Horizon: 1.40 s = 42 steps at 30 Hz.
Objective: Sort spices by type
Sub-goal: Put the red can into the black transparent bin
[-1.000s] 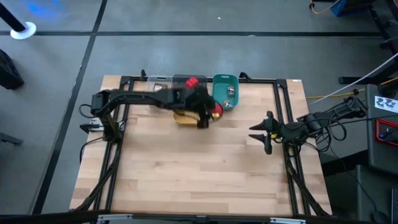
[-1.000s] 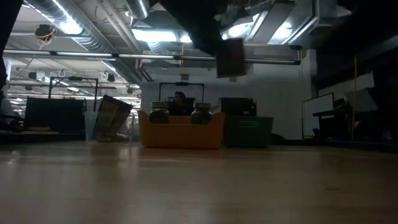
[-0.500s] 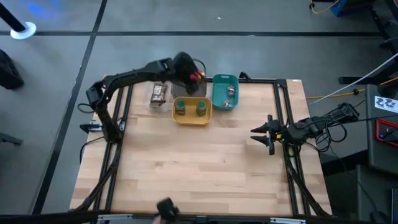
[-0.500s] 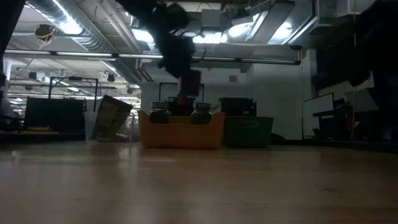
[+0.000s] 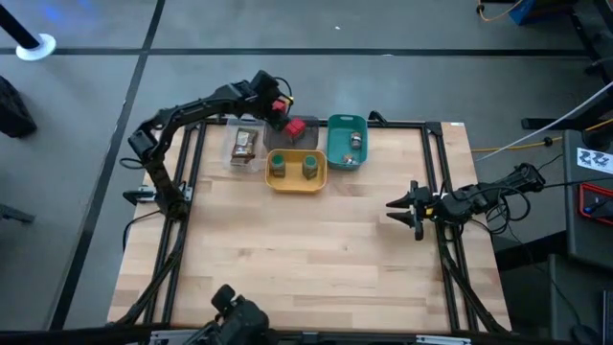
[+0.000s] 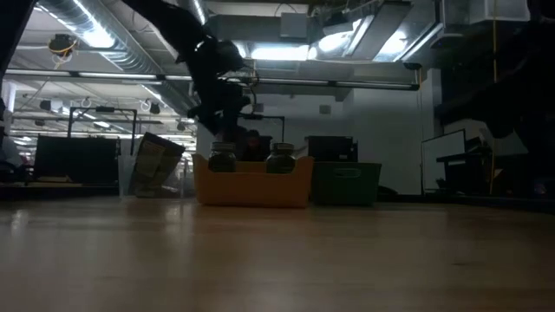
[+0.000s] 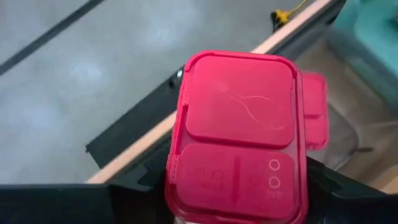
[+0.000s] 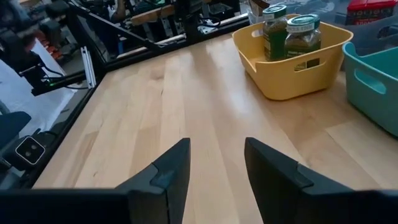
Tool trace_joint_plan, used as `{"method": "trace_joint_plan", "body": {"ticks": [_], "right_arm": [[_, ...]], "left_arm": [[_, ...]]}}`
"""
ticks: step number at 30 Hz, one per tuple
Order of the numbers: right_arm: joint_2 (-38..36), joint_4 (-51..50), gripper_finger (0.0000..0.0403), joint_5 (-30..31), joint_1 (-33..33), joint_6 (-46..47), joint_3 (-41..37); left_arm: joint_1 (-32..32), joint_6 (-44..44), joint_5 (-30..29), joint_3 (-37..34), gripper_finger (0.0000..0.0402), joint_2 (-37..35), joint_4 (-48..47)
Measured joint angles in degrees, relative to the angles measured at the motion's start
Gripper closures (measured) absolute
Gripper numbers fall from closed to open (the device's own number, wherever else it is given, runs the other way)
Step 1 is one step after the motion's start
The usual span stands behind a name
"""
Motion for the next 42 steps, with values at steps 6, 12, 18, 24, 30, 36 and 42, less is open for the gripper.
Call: {"method": "trace_joint_plan", "body": {"ticks": [6,12,18,24,30,36,42], "right_arm": [[0.00,0.00,0.0249,-0.02,0.00,0.13,-0.02],[0.00,-0.04,0.0249,-0.01,0.00,0.13,-0.04],[0.02,-0.09,0.0249,0.00,0.00,0.10,-0.07],[0.02,-0.13,0.0249,-1.40,0.00,-1.84,-0.11],[0.02,-0.17,0.0249,-1.68,0.00,-3.06,-0.11],[0.02,-0.20,0.0249,-2.12,0.00,-3.08,-0.13],[0.03,-0.22,0.0249,-3.02,0.00,-3.04,-0.13]], "left_arm": [[-0.27,-1.59,0.00,-4.73,0.0202,0.05,4.42],[-0.85,-3.76,0.00,-10.51,0.0203,0.09,13.67],[-1.31,-4.07,0.02,-15.16,0.0200,0.09,19.50],[-1.31,-0.20,0.10,-17.47,0.0189,0.13,19.89],[-1.31,0.65,0.02,-19.28,0.0187,0.13,22.41],[-1.31,-0.15,0.02,-19.37,0.0186,0.13,22.78],[-1.28,-0.98,0.02,-19.37,0.0186,0.13,23.07]]}}
